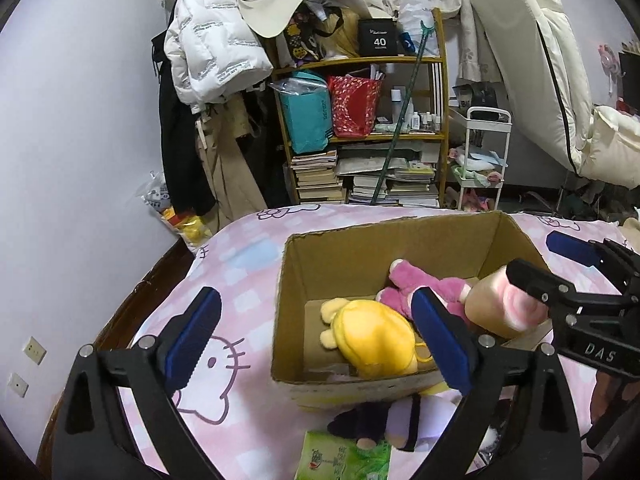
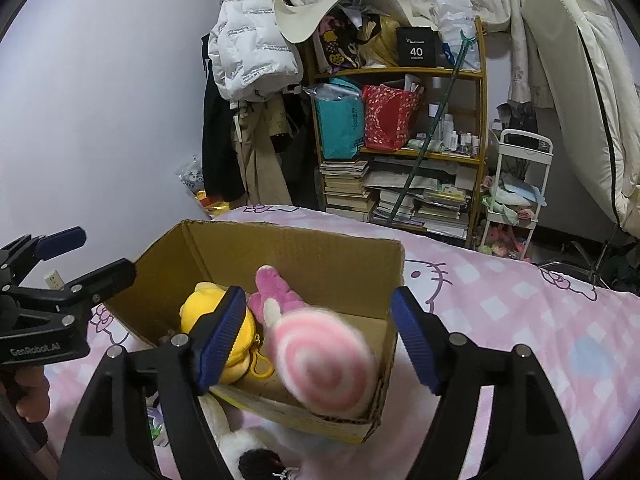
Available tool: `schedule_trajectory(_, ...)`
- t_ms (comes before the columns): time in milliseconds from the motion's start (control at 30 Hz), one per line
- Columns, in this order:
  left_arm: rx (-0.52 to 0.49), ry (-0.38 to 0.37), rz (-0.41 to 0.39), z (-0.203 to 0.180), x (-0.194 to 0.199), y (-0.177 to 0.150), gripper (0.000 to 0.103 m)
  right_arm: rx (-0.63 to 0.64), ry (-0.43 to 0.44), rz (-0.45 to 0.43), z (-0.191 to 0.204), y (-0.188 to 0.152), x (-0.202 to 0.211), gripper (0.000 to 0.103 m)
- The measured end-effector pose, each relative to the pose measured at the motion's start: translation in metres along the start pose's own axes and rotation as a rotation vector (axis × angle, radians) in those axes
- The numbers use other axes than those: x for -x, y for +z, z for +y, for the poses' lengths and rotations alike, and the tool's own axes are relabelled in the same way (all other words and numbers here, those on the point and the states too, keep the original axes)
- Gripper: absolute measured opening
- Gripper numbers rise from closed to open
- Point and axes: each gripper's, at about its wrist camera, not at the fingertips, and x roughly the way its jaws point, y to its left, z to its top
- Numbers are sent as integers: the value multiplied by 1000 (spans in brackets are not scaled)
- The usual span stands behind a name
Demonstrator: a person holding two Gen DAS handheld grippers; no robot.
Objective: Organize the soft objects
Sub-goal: 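Open the right tool to drop the swirl cushion into the box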
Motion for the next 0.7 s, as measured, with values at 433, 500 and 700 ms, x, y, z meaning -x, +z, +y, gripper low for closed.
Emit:
schedule_trajectory(433, 23, 8, 45, 12, 35, -11, 95, 6, -27, -10, 8, -3, 31, 93)
schedule_trajectory(500, 14, 5, 57, 13, 40, -15, 95, 9, -29, -13, 9, -5, 36, 94)
schedule_trajectory(700, 20, 18, 95, 20, 57, -28, 95, 11, -38, -20, 12, -9, 53, 99)
